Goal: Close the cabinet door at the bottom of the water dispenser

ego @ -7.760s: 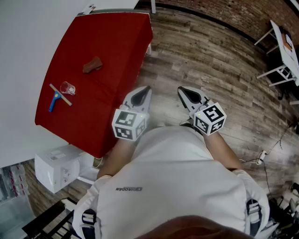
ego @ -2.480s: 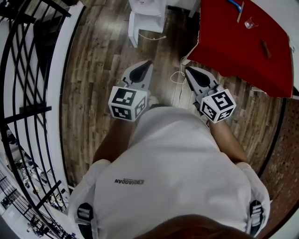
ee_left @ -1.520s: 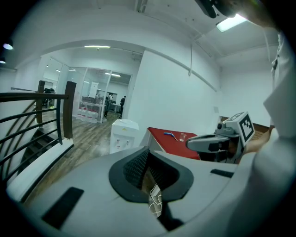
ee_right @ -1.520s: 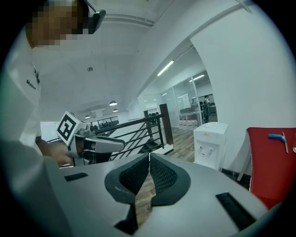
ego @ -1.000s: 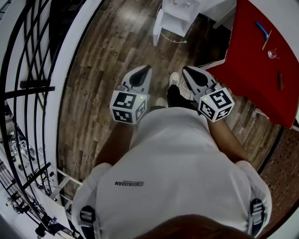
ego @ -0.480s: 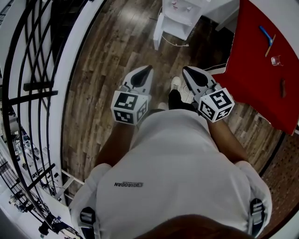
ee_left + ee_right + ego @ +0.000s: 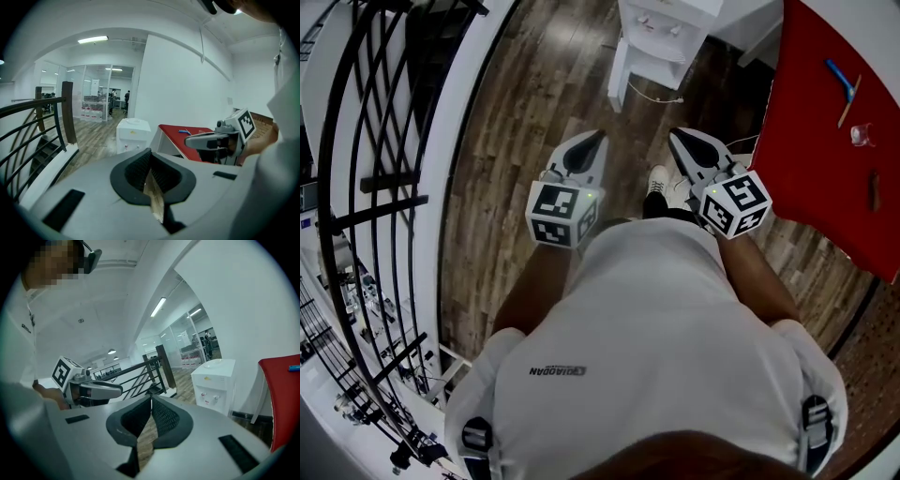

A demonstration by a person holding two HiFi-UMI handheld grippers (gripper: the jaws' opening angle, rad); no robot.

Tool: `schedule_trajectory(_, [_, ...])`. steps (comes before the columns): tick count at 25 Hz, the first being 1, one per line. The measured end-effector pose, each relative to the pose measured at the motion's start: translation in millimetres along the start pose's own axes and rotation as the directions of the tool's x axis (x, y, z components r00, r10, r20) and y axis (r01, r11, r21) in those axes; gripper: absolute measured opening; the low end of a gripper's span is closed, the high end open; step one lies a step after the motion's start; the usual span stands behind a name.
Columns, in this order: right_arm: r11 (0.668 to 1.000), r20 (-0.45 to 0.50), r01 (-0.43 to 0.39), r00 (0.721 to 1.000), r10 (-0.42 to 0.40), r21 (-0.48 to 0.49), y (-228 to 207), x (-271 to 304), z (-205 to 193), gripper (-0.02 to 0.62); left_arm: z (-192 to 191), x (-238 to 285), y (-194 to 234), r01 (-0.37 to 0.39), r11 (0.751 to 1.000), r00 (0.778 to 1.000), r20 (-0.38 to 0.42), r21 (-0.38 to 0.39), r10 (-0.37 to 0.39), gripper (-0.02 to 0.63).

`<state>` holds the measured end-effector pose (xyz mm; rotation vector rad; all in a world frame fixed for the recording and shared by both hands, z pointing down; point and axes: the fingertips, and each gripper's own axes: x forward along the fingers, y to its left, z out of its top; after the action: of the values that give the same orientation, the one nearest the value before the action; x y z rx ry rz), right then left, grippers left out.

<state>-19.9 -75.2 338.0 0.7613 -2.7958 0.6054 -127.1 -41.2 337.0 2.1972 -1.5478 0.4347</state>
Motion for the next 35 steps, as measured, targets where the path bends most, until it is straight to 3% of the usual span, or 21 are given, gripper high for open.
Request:
schedule_trajectory(6, [1.0,-0.025,0.007,1.0,-0.007,0.006,-47.6,14.5,9.7,0.023,17.5,37.7,10.9,-0.004,0.998,1.0,-0.007,-0.062,0.003,-0.005])
schedule_trajectory(15, [1.0,-0.044,-0.011,0.999,0.011,0.009,-88.9,37.5,14.0,0.023,38.0,67.9,31.7,-0.067,0.998,0.998,0.007,-0.019,0.067,-0.005])
schedule_trajectory(21, [1.0,-0.08,-0.012,0.997,0.014,0.022,-100.4,53.5,4.8,0.023,34.2,76.2,46.5,-0.084,0.996,0.996,-0.024,-0.022,0.083,-0.005])
schedule_trajectory(29, [0.999,-0.114,0.023,0.993,-0.019,0.036,-95.8,93.8,-1.9,0.023,22.7,91.2,84.5,-0.036,0.999,0.995,-0.093,-0.015,0.034,-0.004])
schedule_trajectory(35, [0.994,-0.163,0.109,0.981,-0.105,0.016,-92.6,142.4,-19.9,0.023,9.9,113.1,142.3,0.024,1.0,0.992,-0.124,0.019,-0.021,-0.005])
